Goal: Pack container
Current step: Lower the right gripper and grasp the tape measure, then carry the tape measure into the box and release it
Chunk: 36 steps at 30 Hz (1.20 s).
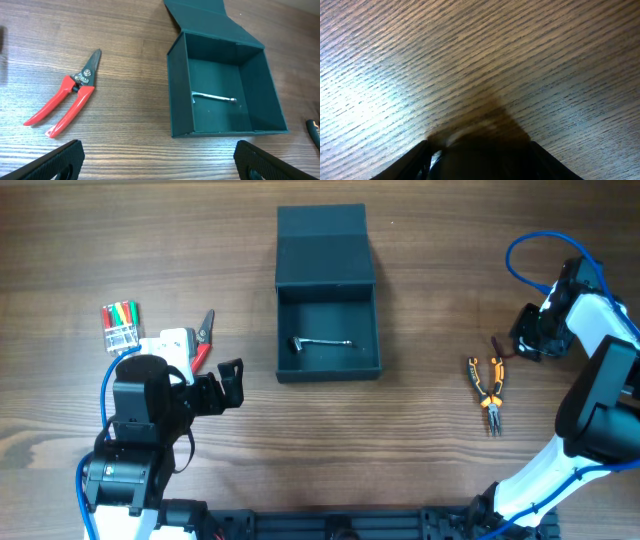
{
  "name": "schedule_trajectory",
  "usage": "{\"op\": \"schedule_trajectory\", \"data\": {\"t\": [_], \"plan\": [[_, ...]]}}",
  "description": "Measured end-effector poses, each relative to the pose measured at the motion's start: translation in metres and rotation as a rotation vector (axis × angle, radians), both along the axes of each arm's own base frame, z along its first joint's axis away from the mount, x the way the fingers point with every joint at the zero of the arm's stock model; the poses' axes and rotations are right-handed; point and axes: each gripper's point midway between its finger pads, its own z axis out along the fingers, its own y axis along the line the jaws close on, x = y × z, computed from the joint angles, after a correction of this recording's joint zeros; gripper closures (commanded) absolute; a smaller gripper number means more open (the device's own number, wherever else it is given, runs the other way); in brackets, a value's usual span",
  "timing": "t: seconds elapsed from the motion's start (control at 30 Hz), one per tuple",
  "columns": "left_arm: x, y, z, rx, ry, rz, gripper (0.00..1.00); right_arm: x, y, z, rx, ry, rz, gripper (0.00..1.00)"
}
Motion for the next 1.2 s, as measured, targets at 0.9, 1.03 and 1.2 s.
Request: {"op": "schedule_trajectory", "data": {"t": [0.9,1.03,1.2], "plan": [[0.000,0.000,0.000,0.000,0.000,0.000,0.00,0.018,0.202,0.184,-0.008,-0.344,0.681,0.96],[0.000,0.000,0.000,0.000,0.000,0.000,0.00,-0.002,0.284,0.184,0.006,-0.351,1.001,0.96],[0.000,0.000,0.000,0.000,0.000,0.000,0.00,-0.026,0.359,0.190,0.003,-0.418,1.309,0.96]]}}
